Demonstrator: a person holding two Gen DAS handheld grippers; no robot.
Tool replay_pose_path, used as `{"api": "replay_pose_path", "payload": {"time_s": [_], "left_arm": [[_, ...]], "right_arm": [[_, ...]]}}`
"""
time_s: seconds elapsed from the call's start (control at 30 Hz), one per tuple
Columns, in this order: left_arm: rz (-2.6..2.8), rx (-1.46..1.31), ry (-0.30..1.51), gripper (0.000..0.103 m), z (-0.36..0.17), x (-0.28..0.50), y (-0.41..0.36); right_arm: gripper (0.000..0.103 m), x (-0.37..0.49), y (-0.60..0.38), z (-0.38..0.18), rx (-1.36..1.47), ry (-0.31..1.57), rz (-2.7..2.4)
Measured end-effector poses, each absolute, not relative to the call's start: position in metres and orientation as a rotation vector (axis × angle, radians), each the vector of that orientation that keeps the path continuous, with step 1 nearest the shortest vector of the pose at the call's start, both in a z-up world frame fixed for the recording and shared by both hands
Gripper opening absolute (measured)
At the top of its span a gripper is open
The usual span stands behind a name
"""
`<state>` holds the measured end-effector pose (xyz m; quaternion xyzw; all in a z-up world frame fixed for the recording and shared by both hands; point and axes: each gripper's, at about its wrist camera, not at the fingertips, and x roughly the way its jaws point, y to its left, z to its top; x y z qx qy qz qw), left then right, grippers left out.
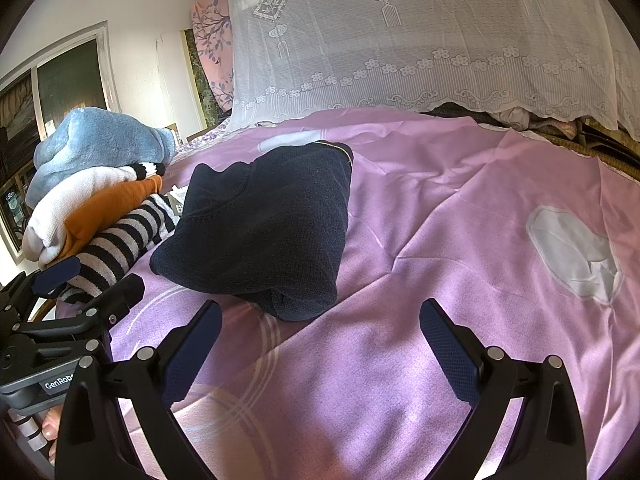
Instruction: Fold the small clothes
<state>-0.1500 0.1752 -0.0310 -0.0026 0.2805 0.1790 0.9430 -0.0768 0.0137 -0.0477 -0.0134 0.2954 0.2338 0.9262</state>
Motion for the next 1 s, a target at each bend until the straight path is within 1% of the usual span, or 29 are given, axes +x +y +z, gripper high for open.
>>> {"api": "replay_pose_path", "payload": {"time_s": [1.0], "left_arm": [[0.368,0.012,0.572,0.099,-0.0343,-0.1473,0.1807]], "right_arm": [[0.100,-0.0766,0.0138,-0.0482,-0.026,0.608,0.480]]}}
